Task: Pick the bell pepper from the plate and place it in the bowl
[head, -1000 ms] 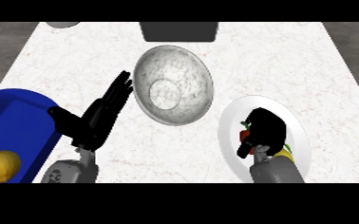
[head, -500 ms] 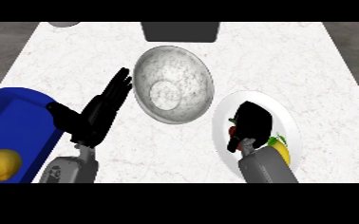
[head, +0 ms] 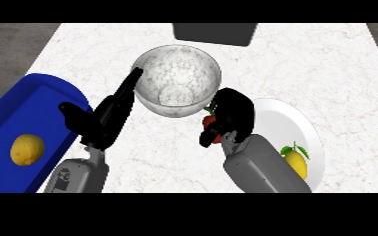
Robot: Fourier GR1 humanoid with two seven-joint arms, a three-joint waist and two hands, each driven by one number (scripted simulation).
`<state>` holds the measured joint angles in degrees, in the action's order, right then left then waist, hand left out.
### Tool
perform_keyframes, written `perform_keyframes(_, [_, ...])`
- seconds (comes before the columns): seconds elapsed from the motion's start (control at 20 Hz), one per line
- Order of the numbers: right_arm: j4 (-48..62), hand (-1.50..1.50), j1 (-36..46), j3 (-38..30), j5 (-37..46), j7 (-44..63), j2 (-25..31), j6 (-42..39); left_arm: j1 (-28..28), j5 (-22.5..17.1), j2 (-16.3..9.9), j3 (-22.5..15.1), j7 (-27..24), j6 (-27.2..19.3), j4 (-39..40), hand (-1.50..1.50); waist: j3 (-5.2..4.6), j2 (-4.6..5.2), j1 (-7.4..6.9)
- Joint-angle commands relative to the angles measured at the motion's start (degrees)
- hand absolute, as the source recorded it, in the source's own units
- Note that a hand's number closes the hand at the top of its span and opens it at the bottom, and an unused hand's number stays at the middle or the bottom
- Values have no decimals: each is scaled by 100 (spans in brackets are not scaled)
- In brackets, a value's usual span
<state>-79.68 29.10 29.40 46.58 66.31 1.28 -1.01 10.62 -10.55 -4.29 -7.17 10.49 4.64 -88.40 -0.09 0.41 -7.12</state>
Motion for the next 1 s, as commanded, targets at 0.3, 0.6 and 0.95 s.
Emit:
perform_keyframes(0.3, [-212,150,1810,92,50,1884,-120,721,11,-34,94,-95,-23,151,304,0,-44,-134,171])
perform_keyframes(0.6, [119,150,2761,-406,545,1888,-122,334,-10,-42,53,15,14,95,341,0,-57,-223,355])
perform_keyframes(0.95, [647,150,3544,-1069,779,1889,-124,225,-106,-106,38,54,-72,156,298,0,-42,-220,383])
